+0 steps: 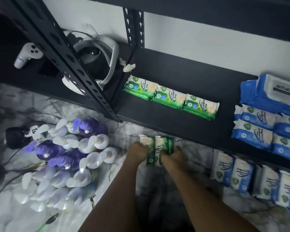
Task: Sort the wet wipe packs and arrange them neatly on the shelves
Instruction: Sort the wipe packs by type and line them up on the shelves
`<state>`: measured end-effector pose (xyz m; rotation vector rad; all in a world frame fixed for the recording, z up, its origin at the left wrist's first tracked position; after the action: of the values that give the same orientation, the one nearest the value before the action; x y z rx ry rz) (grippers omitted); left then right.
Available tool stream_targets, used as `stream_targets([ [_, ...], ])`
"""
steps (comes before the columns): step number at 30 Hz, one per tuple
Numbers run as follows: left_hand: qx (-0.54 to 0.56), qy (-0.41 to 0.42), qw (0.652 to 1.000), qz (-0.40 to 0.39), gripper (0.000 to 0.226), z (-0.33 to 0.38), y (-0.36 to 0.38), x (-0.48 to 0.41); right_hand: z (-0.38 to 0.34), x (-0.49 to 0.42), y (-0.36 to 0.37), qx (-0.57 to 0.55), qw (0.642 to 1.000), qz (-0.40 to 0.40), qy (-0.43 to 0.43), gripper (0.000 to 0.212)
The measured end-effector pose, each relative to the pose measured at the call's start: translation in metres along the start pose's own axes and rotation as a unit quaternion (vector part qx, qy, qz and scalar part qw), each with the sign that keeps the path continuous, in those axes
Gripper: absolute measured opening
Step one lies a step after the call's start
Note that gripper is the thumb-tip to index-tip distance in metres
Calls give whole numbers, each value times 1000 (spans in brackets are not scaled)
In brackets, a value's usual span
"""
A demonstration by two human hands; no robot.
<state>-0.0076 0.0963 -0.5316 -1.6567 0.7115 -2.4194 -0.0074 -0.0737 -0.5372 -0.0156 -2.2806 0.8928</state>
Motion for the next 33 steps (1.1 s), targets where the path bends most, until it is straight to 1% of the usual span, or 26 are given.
stream_targets([
  [3, 57, 10, 998, -22, 51, -9, 10, 11, 15, 11, -9, -18, 1000, -3, 0, 26],
  [4, 62, 13, 998, -26, 45, -12, 12, 15, 20, 15, -14, -24, 1000, -6, 3, 25],
  [6, 54, 20, 998, -27, 26, -17, 9, 30, 29, 25, -27, -39, 999, -8, 12, 21],
  [7, 52, 25, 998, -30, 25, -18, 9, 37, 32, 32, -33, -51, 999, -5, 17, 21],
  [10, 34, 47, 998, -38, 36, -15, 0, 61, 33, 50, -52, -95, 995, 18, 7, 24],
  [12, 33, 62, 997, -35, 34, -13, -5, 75, 30, 61, -64, -111, 993, 23, -9, 22],
  [15, 49, 88, 995, -25, 28, -11, -16, 104, 13, 85, -88, -143, 987, 53, -52, 15],
  [17, 61, 115, 991, -21, 29, -7, -23, 123, 4, 100, -100, -165, 981, 62, -75, 22],
  [20, 91, 145, 985, -5, 19, -2, -38, 168, 0, 117, -113, -226, 966, 64, -106, 51],
  [21, 95, 157, 983, -2, 20, 0, -43, 183, 0, 118, -115, -240, 962, 60, -119, 60],
  [23, 108, 187, 976, 1, 28, 1, -54, 214, -13, 137, -131, -270, 950, 49, -150, 70],
  [24, 116, 203, 972, 4, 28, 1, -61, 234, -24, 154, -145, -285, 943, 42, -165, 72],
  [25, 121, 224, 967, 6, 26, 2, -67, 253, -40, 178, -162, -305, 934, 34, -184, 68],
  [27, 141, 265, 954, 8, 24, 6, -80, 291, -64, 216, -193, -341, 913, 22, -224, 45],
  [28, 157, 287, 945, 5, 25, 9, -87, 312, -75, 232, -209, -357, 900, 14, -251, 43],
  [30, 186, 329, 925, -22, 33, 17, -98, 355, -95, 263, -241, -380, 874, 6, -302, 52],
  [31, 195, 346, 917, -38, 32, 23, -102, 371, -104, 278, -257, -384, 864, 11, -326, 55],
  [33, 226, 370, 899, -66, 21, 35, -108, 404, -121, 301, -288, -391, 849, 29, -355, 52],
])
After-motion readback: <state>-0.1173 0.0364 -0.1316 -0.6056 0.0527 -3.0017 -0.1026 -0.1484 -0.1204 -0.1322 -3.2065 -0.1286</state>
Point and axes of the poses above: each hand's wrist, its own x-axis away from the middle knuckle, its own y-axis out of the palm, z = x × y, the point moved 4 cm from there along -x, towards the middle knuckle, and after that the axes turned 8 degrees about -y, right-handed, at the moved point
